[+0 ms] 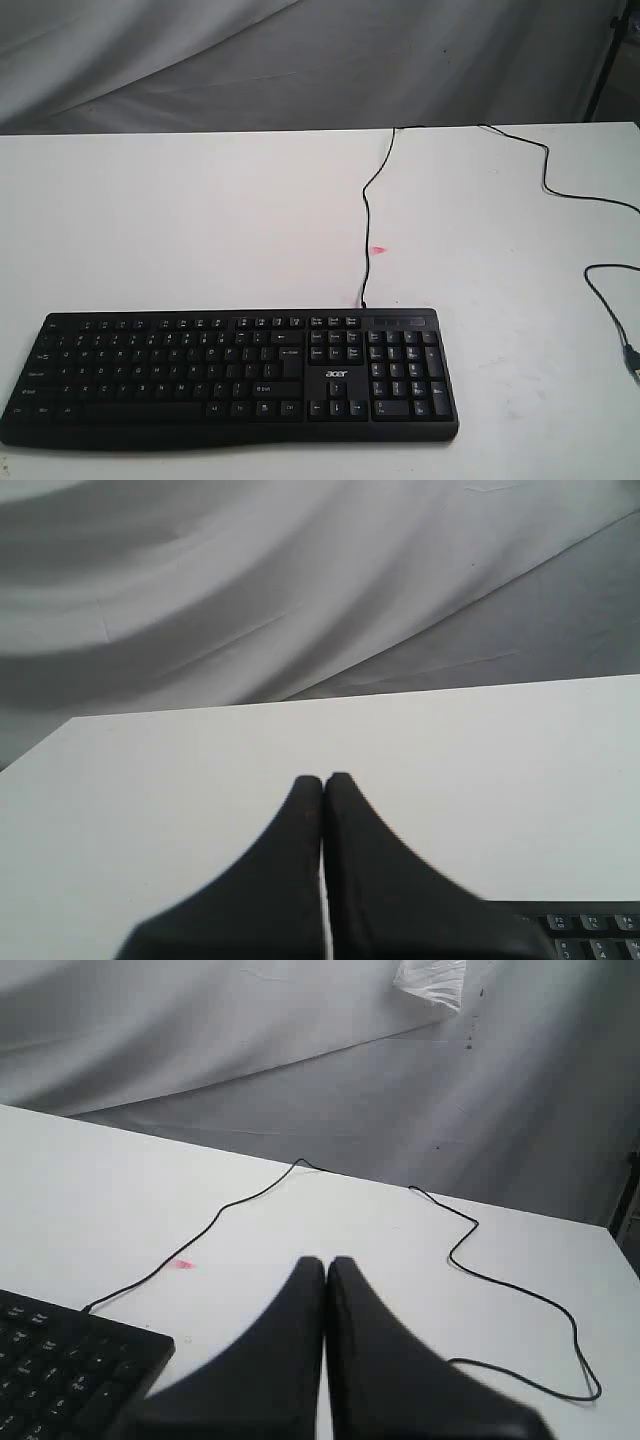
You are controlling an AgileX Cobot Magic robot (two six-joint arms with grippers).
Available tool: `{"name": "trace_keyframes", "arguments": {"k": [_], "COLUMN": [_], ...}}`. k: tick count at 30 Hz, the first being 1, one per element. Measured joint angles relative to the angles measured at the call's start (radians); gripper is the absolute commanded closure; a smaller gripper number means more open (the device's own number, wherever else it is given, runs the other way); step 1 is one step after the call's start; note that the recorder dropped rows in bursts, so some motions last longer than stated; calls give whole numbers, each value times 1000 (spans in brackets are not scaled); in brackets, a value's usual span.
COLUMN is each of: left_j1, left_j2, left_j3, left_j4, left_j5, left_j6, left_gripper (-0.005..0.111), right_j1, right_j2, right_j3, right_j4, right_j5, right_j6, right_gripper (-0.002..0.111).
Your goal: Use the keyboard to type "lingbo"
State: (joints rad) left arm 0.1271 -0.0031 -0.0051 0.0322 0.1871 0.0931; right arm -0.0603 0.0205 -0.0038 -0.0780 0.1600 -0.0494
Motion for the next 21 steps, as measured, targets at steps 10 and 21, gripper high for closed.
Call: {"name": "trace_keyframes", "arguments": {"k": [10, 21], "left_j1": [0, 0], "left_j2": [0, 0], "left_j3": [0, 0], "left_j4": [0, 0], "left_j5": [0, 0], "left_j6": [0, 0], "left_gripper": [106, 106], "right_j1": [0, 0], "right_j2": [0, 0], "right_j3": [0, 0], "right_j4": [0, 33], "right_j5": [0, 15], "right_j6": [0, 0], "right_gripper": [108, 108]}}
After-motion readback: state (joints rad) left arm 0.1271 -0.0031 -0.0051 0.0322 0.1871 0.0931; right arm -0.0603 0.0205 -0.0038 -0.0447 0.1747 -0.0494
